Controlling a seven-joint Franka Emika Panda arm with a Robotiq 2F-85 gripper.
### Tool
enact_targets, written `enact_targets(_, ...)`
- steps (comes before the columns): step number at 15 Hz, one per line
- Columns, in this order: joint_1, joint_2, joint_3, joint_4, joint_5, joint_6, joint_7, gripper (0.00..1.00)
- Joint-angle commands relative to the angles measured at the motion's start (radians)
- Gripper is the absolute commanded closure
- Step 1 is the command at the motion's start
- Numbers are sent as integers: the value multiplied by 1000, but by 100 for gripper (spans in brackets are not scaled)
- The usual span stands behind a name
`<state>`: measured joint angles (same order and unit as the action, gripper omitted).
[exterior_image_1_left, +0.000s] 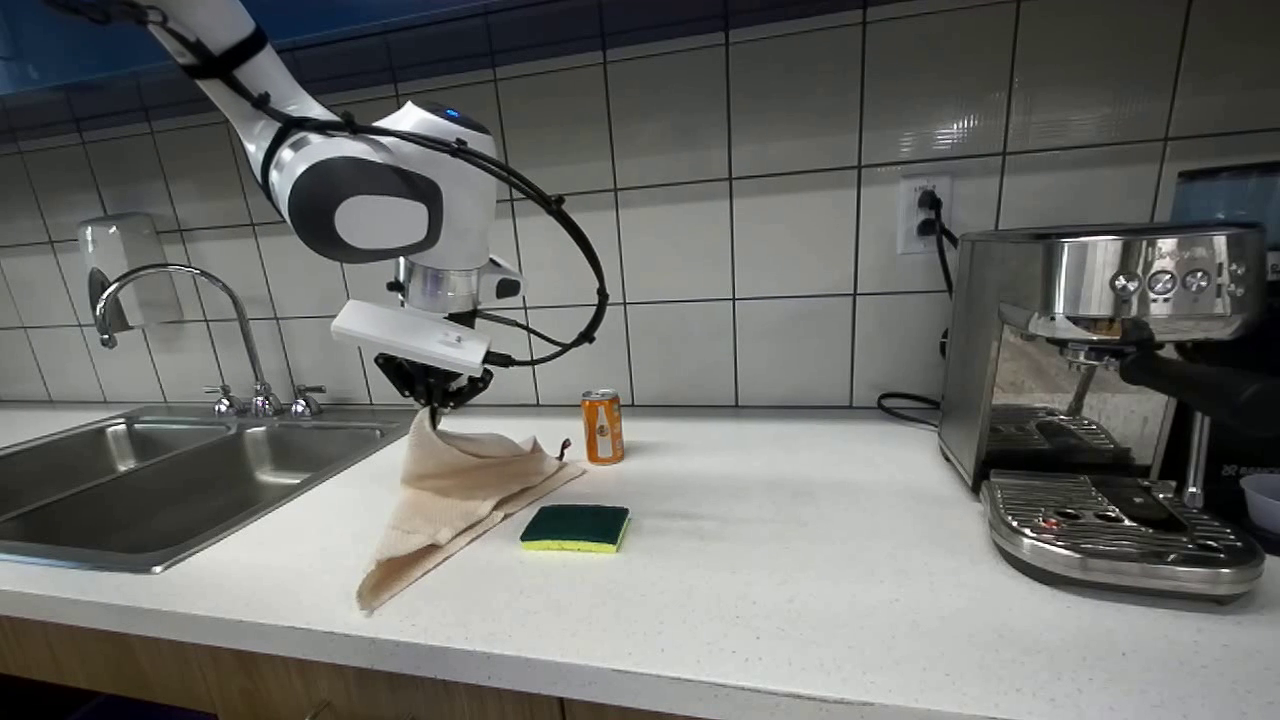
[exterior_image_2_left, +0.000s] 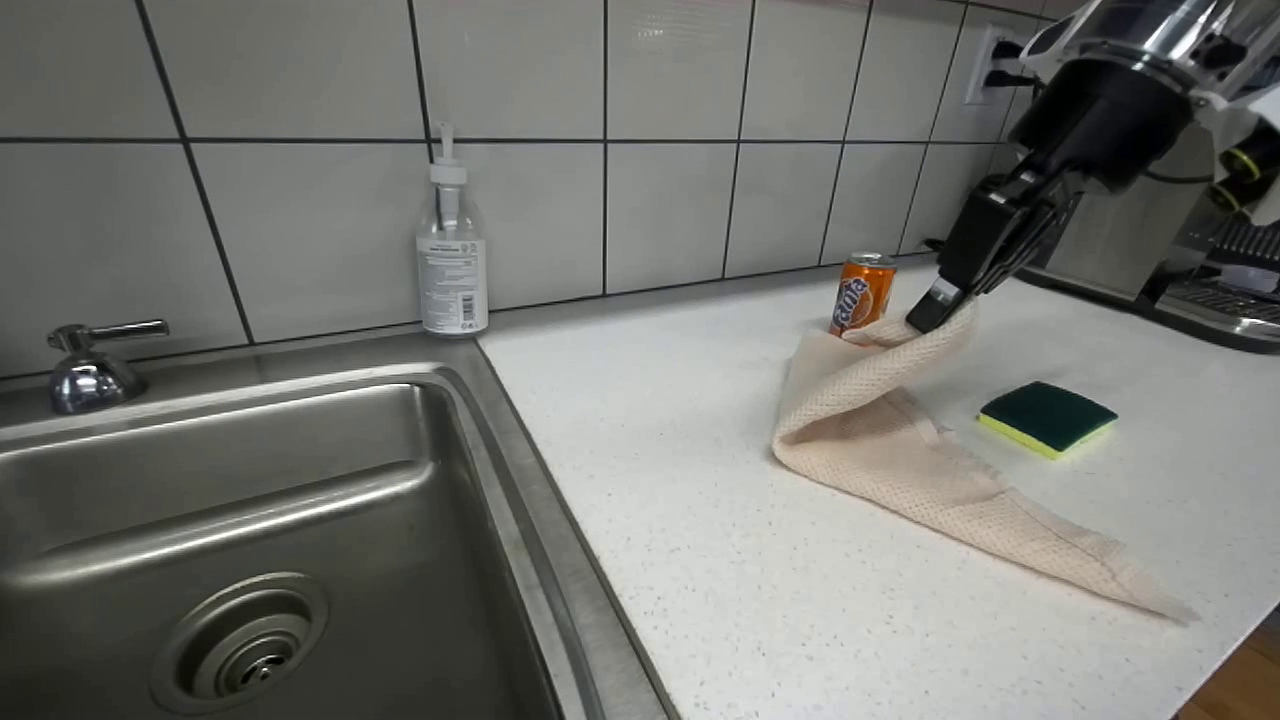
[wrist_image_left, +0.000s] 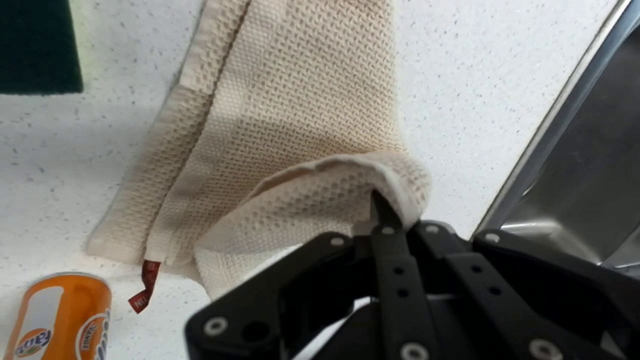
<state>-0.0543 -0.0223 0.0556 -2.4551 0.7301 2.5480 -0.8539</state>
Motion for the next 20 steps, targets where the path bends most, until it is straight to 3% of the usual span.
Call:
enact_targets(1, 25, -62, -29, -54, -29, -19, -19, 99)
enact_targets(18, 66, -133, -64, -176, -138, -6, -30, 99)
enact_targets(19, 68, -138, -66, -181, -142, -8, -32, 92)
enact_targets(20, 70, -141, -69, -183, -148, -10, -28, 72)
